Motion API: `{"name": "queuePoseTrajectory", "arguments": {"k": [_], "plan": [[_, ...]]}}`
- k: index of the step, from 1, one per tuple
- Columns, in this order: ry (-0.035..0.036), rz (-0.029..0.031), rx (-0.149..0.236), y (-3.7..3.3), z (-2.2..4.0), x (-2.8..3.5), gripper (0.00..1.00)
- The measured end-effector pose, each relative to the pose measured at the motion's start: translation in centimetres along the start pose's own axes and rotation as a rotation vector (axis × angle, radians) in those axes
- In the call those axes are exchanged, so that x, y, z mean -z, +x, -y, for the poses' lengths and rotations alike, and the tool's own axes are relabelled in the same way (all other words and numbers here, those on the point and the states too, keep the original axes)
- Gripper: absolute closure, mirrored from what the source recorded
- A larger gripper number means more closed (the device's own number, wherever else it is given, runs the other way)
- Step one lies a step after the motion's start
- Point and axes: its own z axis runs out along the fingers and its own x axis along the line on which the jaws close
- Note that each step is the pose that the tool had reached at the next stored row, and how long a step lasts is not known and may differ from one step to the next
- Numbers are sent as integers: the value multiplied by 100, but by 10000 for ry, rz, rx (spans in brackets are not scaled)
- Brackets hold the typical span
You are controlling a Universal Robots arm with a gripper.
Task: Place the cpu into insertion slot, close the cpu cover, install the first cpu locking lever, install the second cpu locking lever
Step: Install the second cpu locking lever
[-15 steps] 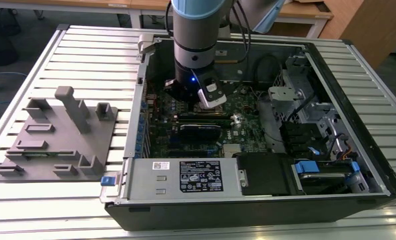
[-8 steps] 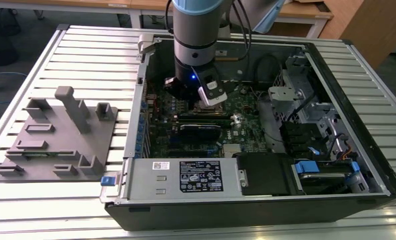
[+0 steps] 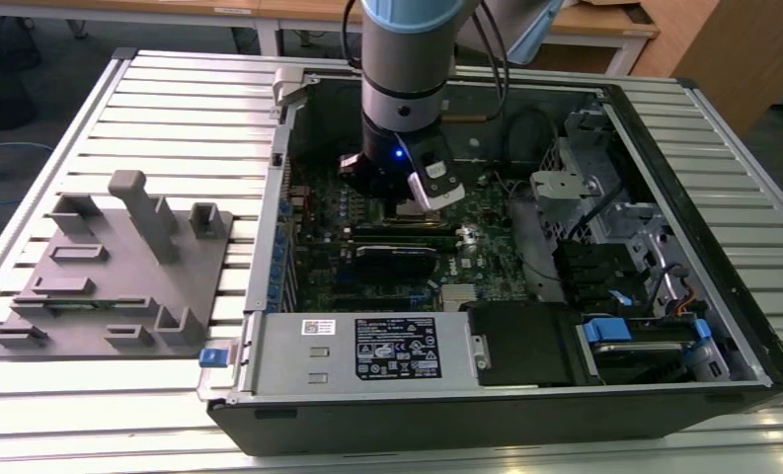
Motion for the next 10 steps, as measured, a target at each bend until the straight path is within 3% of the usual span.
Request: {"name": "queuePoseTrajectory", "arguments": {"k": [5, 10], "plan": [[0, 0, -1, -128, -7, -10, 89], [0, 1, -2, -146, -44, -18, 89]]}}
